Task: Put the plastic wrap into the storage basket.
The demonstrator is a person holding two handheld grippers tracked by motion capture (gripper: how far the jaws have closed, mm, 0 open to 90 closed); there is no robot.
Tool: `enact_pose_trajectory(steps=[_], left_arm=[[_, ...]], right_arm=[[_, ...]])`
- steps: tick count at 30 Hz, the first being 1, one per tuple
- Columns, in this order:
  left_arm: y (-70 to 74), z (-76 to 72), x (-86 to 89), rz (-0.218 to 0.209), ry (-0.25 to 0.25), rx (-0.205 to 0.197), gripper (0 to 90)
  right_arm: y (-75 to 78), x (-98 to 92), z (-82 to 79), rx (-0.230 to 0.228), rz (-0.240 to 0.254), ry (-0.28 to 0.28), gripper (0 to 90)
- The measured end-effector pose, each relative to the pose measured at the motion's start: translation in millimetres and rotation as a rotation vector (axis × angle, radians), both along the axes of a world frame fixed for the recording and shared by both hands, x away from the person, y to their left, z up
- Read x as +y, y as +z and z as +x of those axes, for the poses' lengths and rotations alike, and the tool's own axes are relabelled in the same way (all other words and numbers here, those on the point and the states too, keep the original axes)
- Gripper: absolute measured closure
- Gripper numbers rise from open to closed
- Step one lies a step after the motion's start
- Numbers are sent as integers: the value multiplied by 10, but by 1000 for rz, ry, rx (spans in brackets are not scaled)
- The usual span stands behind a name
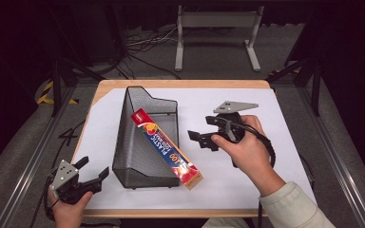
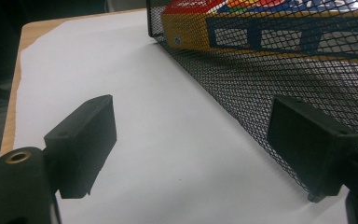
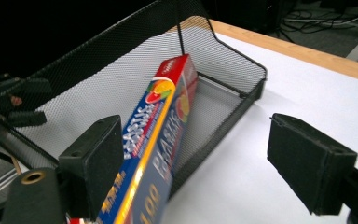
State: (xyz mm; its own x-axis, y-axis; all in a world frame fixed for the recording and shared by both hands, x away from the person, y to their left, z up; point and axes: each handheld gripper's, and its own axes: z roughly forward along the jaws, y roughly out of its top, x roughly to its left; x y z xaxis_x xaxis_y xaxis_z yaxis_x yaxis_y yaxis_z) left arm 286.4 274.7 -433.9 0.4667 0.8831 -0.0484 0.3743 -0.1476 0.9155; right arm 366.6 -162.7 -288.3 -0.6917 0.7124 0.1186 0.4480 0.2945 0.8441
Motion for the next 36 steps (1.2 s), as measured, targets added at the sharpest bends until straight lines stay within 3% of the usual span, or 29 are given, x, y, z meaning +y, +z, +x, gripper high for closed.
enact_pose_trajectory(steps=[12,18,22,28,36], left_arm=[[5,-4,-6,3,0,1,165],[7,-6,-5,0,4,-1,165],[8,-4,-3,4,-1,-3,165],[14,0,-15,2,4,-8,171],[10,17,-29,3,-7,-6,172]], right_arm=[[26,-625,-165,-64,35,-34,179],[-17,-821,-194,-71,63,-6,163],[-99,-941,-212,-98,28,-24,163],[-250,-1102,-244,-119,36,-4,163],[-484,-1320,-297,-135,49,-52,163]])
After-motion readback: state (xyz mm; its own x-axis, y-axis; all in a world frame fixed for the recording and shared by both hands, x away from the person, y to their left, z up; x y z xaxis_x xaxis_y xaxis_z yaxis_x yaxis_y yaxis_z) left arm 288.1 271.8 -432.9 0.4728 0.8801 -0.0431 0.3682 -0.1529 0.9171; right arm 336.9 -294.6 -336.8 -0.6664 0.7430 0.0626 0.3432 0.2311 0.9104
